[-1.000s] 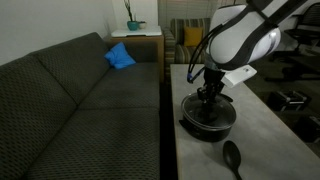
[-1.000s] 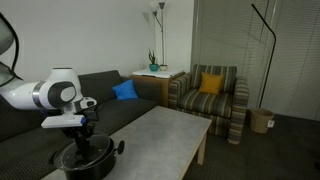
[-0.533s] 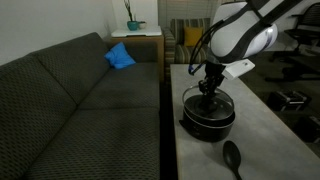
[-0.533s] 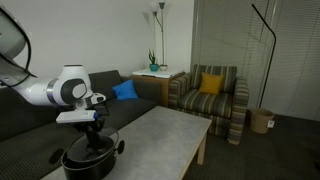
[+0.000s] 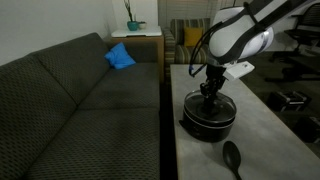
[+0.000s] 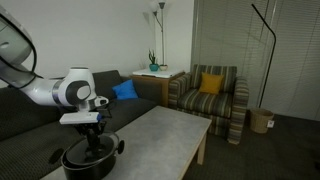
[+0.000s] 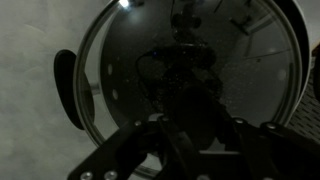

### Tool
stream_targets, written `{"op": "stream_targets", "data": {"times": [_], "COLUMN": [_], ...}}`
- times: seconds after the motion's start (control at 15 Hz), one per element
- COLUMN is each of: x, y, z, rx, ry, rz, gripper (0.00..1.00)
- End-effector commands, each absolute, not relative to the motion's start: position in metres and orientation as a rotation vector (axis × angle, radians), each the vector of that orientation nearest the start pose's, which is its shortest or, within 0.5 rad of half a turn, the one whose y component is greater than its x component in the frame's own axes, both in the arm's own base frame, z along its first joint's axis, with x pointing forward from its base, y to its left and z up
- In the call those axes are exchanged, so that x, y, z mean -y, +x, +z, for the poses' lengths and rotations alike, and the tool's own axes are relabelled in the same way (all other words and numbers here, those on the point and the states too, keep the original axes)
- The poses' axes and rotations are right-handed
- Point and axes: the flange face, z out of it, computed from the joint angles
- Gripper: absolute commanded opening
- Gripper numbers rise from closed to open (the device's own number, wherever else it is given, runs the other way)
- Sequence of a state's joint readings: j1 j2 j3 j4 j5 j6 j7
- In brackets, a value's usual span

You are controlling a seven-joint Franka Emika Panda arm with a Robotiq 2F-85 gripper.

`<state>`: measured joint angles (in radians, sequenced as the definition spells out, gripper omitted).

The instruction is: Take the lid from the table and place it on the black pot

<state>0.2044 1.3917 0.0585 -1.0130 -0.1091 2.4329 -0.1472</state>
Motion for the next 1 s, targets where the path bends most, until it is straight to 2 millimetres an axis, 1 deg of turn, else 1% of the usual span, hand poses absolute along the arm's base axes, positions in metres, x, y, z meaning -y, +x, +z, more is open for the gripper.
{"op": "stream_targets", "data": {"times": [0.0, 0.6, 0.93], "x": [-0.177, -0.192, -0.186], "y": [0.716, 0.703, 0.698], "z": [-0.033, -0.03, -0.03], "rx": [0.702, 0.704, 0.625], "ry": [-3.045, -3.071, -3.119], "rz": [-0.001, 0.008, 0.044], "gripper": [0.15, 0.15, 0.15]}}
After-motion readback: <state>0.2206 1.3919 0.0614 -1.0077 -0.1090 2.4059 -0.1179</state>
